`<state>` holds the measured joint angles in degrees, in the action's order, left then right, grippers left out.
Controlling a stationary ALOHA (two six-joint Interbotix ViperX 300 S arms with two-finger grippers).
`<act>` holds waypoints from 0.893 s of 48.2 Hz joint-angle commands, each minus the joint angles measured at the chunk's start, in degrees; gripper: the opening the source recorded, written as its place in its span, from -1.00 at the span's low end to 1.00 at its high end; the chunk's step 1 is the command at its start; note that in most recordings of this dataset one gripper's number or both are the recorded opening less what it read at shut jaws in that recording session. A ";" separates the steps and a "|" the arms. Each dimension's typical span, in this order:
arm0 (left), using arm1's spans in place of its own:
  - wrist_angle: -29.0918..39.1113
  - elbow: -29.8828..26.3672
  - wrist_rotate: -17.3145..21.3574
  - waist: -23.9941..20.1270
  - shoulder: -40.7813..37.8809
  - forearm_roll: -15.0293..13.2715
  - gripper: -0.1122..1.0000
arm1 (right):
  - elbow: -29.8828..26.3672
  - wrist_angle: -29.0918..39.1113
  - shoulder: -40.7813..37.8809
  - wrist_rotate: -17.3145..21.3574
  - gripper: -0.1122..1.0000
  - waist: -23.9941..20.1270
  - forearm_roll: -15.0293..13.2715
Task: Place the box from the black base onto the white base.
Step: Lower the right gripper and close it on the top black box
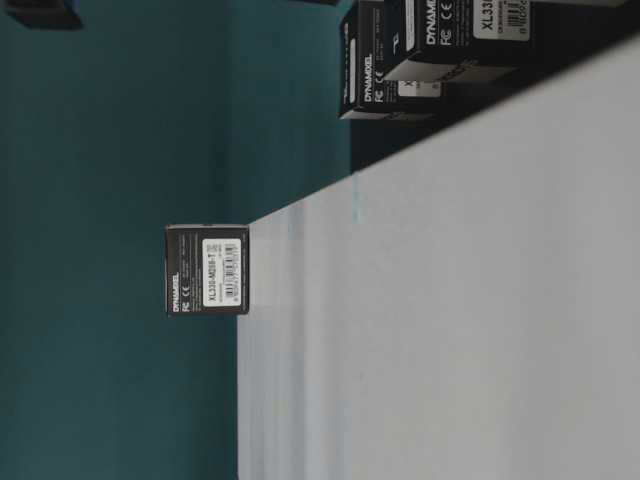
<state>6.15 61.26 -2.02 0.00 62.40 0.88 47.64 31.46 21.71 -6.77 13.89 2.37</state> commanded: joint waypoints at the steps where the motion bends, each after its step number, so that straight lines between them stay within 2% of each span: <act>1: -0.26 -1.58 -0.09 -0.09 -0.35 0.18 -0.92 | -0.44 -0.79 -1.85 -0.18 1.00 -0.26 0.53; 28: -0.26 -1.58 -0.09 -0.09 -0.35 0.18 -0.92 | -2.72 -8.70 -11.16 -0.26 1.00 -2.02 0.62; 43: -0.26 -1.58 -0.09 -0.09 -0.26 0.18 -0.92 | -2.64 -13.54 -12.04 -0.09 1.00 -2.20 0.62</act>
<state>6.15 61.17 -2.11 0.00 62.40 0.88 45.18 18.98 10.11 -6.94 11.95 2.81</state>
